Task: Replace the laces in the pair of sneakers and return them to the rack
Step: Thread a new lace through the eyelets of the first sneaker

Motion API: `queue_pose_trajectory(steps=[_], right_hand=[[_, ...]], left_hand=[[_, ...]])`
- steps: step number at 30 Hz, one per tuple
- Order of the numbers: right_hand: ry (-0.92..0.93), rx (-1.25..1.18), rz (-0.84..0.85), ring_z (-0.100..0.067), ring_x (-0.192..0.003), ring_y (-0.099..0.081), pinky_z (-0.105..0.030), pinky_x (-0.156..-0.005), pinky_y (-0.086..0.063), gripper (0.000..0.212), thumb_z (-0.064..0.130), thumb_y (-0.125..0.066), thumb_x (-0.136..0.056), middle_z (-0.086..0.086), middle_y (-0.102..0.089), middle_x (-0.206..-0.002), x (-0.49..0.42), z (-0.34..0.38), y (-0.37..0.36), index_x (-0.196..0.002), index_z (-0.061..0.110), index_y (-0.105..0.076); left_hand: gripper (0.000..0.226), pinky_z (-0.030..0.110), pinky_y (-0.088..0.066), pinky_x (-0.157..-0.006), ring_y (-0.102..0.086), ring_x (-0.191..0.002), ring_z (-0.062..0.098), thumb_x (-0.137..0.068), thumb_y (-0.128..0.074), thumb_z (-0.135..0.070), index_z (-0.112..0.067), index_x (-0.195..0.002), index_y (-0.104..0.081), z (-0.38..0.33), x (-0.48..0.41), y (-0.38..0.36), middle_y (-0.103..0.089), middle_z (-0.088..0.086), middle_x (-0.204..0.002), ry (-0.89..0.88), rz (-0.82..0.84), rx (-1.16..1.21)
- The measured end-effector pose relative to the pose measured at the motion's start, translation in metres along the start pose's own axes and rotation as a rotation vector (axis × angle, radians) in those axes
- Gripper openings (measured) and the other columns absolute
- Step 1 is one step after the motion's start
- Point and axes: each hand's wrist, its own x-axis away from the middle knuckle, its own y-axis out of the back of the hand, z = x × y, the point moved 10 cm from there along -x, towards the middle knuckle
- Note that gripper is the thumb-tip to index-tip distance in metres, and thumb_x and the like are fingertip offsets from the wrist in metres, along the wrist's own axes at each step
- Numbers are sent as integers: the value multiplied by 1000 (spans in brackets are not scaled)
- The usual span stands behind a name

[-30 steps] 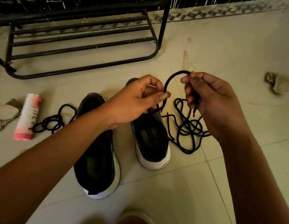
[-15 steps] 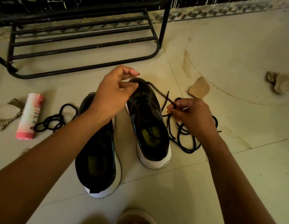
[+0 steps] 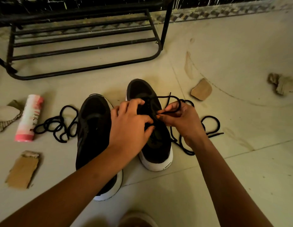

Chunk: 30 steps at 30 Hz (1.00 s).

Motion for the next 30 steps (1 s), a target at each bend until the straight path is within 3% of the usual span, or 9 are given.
queue_pose_trajectory(steps=[4, 8, 10, 15, 25, 30], right_hand=[[13, 34, -8, -11, -71, -68, -21, -65, -54, 17, -2, -70, -78, -4, -71, -76, -3, -1, 1, -84, 12, -61], [-20, -257, -77, -12, -66, -68, -21, -62, -55, 16, -3, -66, -81, -6, -69, -74, -5, -2, 6, -86, 10, -59], [-14, -267, -66, -13, -65, -68, -21, -61, -55, 18, -5, -65, -81, -5, -69, -72, -4, -2, 5, -86, 10, -57], [83, -40, -19, -11, -72, -68, -24, -66, -55, 27, -11, -67, -76, -1, -70, -72, -2, 9, 3, -86, 11, -56], [239, 393, 60, -5, -73, -68, -23, -74, -55, 38, -3, -66, -82, 0, -71, -78, -9, 35, -11, -82, 27, -42], [291, 590, 129, -14, -75, -68, -38, -78, -56, 41, 0, -65, -82, -6, -70, -81, -10, 46, -20, -81, 31, -38]], left_hand=[[15, 47, -42, -88, -50, -111, 34, -74, -75, -28, -26, -89, -75, -3, 2, -6, -55, 8, -126, -40, -2, 4], [19, 42, -49, -86, -54, -107, 32, -79, -71, -19, -14, -97, -73, -4, 6, -12, -55, 12, -126, -74, -40, 81], [21, 36, -48, -85, -55, -104, 30, -81, -70, -15, -11, -102, -72, -1, 7, -12, -57, 11, -124, -41, -84, 161], [16, 26, -43, -78, -58, -95, 24, -82, -69, -11, -10, -97, -74, 5, 4, -7, -61, 9, -118, 9, -155, 273], [15, 31, -51, -74, -63, -85, 24, -77, -72, -8, -7, -92, -75, 7, 1, -7, -64, 11, -111, -32, -178, 309], [16, 30, -49, -75, -64, -85, 26, -75, -74, -6, -7, -91, -75, 8, 0, -5, -65, 11, -108, -18, -196, 321]])
